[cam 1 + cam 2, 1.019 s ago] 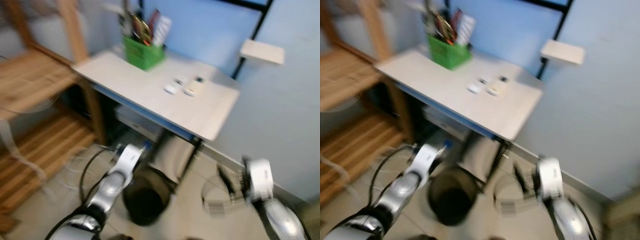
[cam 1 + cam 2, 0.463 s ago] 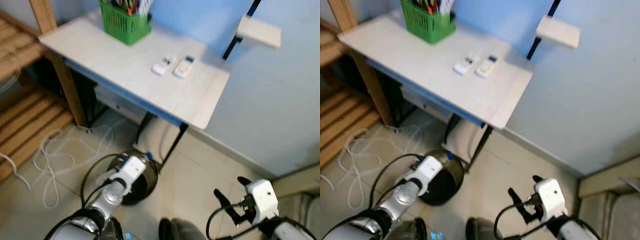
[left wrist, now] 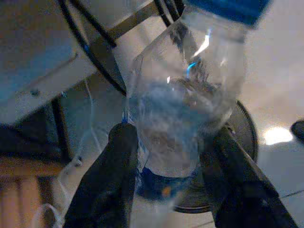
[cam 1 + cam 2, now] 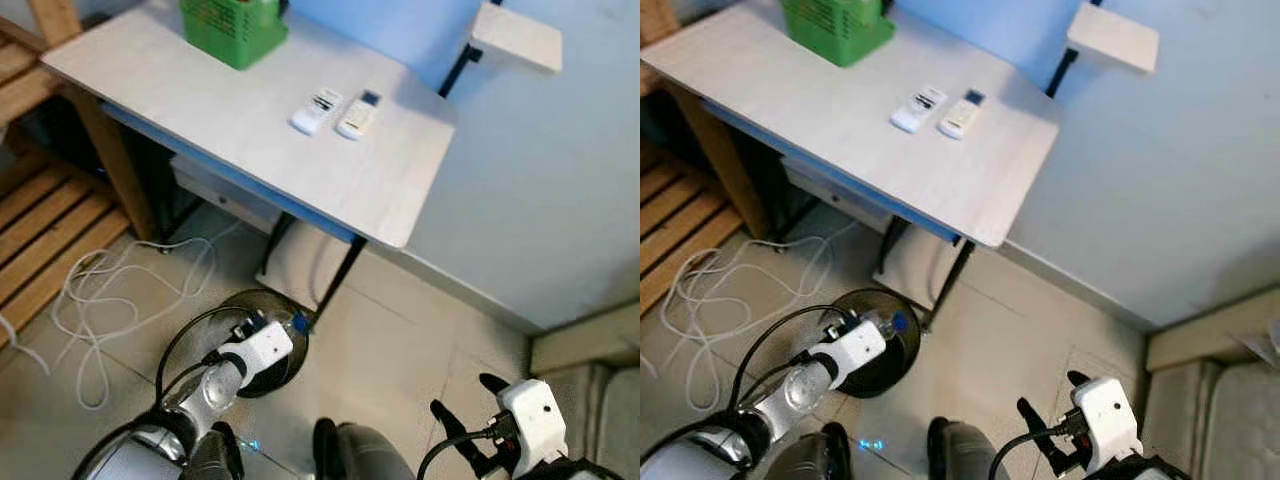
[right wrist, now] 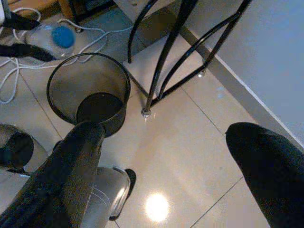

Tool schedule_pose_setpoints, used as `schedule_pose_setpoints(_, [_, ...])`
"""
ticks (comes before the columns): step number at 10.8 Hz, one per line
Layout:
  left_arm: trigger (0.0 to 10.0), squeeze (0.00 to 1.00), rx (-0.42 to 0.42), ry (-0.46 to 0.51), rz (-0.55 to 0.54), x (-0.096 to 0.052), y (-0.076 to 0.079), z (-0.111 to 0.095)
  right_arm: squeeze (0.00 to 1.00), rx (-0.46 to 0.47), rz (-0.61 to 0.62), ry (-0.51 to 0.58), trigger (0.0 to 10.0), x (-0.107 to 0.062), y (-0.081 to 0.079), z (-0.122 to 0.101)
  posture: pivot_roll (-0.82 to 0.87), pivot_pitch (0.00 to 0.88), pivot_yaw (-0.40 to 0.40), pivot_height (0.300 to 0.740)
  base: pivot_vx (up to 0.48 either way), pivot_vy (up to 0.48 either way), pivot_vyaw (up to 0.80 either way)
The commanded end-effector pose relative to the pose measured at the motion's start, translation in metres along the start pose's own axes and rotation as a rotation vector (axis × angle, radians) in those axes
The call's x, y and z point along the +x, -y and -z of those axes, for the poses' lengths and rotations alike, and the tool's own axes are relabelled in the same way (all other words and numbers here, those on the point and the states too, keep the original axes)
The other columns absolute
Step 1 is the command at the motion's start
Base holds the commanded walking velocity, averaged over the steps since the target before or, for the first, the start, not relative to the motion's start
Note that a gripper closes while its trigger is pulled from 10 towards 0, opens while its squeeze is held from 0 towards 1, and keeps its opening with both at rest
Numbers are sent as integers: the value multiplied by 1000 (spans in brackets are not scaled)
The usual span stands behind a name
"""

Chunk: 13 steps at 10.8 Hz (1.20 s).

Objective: Clean up the room

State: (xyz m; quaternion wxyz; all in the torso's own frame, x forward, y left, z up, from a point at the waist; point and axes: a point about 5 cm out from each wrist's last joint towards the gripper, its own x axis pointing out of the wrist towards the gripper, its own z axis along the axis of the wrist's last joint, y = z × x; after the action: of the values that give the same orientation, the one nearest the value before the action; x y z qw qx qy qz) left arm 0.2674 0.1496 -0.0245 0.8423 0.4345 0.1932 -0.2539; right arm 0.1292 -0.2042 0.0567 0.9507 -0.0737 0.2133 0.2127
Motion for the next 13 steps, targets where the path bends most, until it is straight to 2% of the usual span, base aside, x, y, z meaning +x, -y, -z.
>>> schedule_pose_setpoints(1, [10000, 1000, 101, 45, 29, -1, 6, -3, 0, 5, 25, -30, 10000, -9, 4, 3, -431, 251, -165, 740, 0, 0, 0])
schedule_pose_setpoints(2, [10000, 1000, 114, 43, 37, -2, 6, 0, 0, 7, 28, -34, 10000, -10, 4, 3, -431, 251, -163, 740, 0, 0, 0])
schedule_pose_setpoints(3, [10000, 1000, 57, 29, 36, -4, 6, 4, 0, 9, 30, -33, 10000, -9, 4, 2, -423, 247, -158, 740, 0, 0, 0])
schedule_pose_setpoints(4, [10000, 1000, -36, 16, 30, -6, 9, 6, 0, 13, 32, -30, 10000, -7, 4, 2, -417, 245, -154, 740, 0, 0, 0])
schedule_pose_setpoints(5, [10000, 0, -206, -14, 62, -10, 20, 13, 0, 23, 33, -19, 10000, 0, 3, 2, -386, 231, -134, 740, 0, 0, 0])
schedule_pose_setpoints(6, [10000, 0, -197, -43, 86, -16, 32, 21, 0, 27, 34, -8, 10000, 6, 2, 1, -362, 221, -121, 740, 0, 0, 0])
schedule_pose_setpoints(7, [10000, 0, -401, -87, 47, -26, 44, 34, 0, 49, 52, 33, 10000, 26, 4, -5, -308, 190, -91, 740, 0, 0, 0])
schedule_pose_setpoints(8, [10000, 0, -537, -59, -14, -28, 42, 34, 0, 67, 72, 72, 10000, 37, 6, -12, -263, 161, -68, 740, 0, 0, 0])
schedule_pose_setpoints(9, [10000, 0, -695, 92, -102, -28, 24, 22, 0, 87, 129, 141, 10000, 59, 14, -24, -183, 102, -23, 740, 0, 0, 0])
schedule_pose_setpoints(10, [10000, 0, -721, 286, -198, -34, -2, 0, 0, 92, 200, 199, 10000, 74, 22, -33, -138, 54, 3, 740, 0, 0, 0])
schedule_pose_setpoints(11, [10000, 0, -751, 349, -258, -39, -19, -9, 0, 94, 247, 221, 10000, 82, 27, -37, -115, 23, 17, 740, 0, 0, 0])
schedule_pose_setpoints(12, [10000, 0, -881, 476, -537, -59, -70, -25, 0, 81, 356, 283, 10000, 94, 42, -47, -78, 0, 44, 740, 0, 0, 0])
schedule_pose_setpoints(13, [10000, 0, -897, 529, -541, -61, -86, -39, 0, 108, 419, 336, 10000, 100, 49, -56, -59, 0, 58, 740, 0, 0, 0])
